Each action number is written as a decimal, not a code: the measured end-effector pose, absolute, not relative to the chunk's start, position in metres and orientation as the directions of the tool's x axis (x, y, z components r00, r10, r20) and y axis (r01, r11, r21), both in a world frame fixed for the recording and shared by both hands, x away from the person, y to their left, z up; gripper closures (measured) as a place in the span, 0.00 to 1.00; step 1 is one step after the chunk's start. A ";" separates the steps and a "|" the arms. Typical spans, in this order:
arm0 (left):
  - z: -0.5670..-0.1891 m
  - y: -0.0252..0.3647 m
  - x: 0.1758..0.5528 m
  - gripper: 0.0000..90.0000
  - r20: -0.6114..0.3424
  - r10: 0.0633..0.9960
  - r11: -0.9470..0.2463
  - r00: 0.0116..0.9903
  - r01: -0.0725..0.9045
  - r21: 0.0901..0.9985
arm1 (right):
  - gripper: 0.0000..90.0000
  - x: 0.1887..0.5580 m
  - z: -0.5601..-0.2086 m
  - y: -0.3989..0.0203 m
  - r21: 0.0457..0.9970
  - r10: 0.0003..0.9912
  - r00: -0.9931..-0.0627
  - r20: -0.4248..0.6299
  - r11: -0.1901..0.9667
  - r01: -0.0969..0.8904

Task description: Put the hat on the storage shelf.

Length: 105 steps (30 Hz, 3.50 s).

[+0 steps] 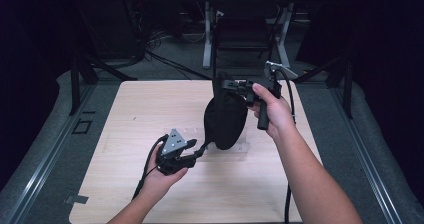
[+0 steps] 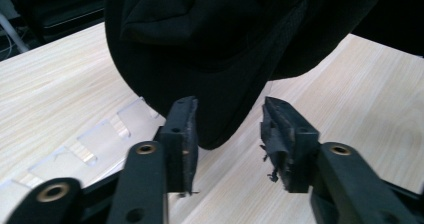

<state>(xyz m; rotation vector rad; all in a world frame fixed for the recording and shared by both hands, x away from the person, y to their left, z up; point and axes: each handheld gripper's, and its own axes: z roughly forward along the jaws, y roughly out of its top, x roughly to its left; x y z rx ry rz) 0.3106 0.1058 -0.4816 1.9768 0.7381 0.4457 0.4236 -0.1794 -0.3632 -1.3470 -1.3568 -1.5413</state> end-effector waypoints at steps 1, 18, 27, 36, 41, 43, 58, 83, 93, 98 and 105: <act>-0.482 0.104 0.311 0.68 0.012 0.658 -0.375 0.753 0.314 0.872 | 0.96 0.423 -0.363 -0.179 0.267 0.140 -0.240 0.961 -0.233 0.935; -0.486 0.094 0.311 0.91 0.096 0.647 -0.439 0.756 0.267 0.858 | 0.87 0.420 -0.361 -0.180 0.288 0.130 -0.264 0.956 -0.232 0.929; -0.486 0.103 0.311 0.94 0.100 0.671 -0.426 0.735 0.271 0.863 | 0.78 0.414 -0.356 -0.188 0.324 0.142 -0.297 0.944 -0.236 0.916; -0.497 0.113 0.308 0.95 0.106 0.672 -0.452 0.733 0.291 0.843 | 0.78 0.408 -0.358 -0.190 0.351 0.168 -0.319 0.933 -0.220 0.910; -0.508 0.119 0.308 0.95 0.086 0.680 -0.450 0.728 0.321 0.833 | 0.78 0.405 -0.362 -0.195 0.359 0.187 -0.321 0.929 -0.229 0.905; -0.514 0.121 0.310 0.94 0.080 0.684 -0.455 0.725 0.338 0.824 | 0.78 0.405 -0.364 -0.199 0.365 0.207 -0.321 0.924 -0.234 0.901; -0.532 0.138 0.307 0.84 0.037 0.716 -0.422 0.697 0.390 0.818 | 0.76 0.397 -0.370 -0.214 0.412 0.296 -0.337 0.894 -0.242 0.878; -0.531 0.212 0.293 0.50 -0.053 0.800 -0.295 0.598 0.470 0.832 | 0.71 0.359 -0.385 -0.234 0.563 0.573 -0.391 0.721 -0.155 0.812; -0.544 0.224 0.296 0.50 -0.072 0.827 -0.265 0.557 0.501 0.824 | 0.69 0.342 -0.397 -0.229 0.642 0.679 -0.420 0.602 -0.100 0.760; -0.549 0.226 0.298 0.50 -0.084 0.831 -0.257 0.550 0.513 0.819 | 0.68 0.335 -0.407 -0.231 0.661 0.711 -0.420 0.564 -0.083 0.746; -0.551 0.228 0.300 0.51 -0.098 0.833 -0.246 0.545 0.523 0.816 | 0.67 0.320 -0.424 -0.235 0.696 0.753 -0.430 0.498 -0.052 0.716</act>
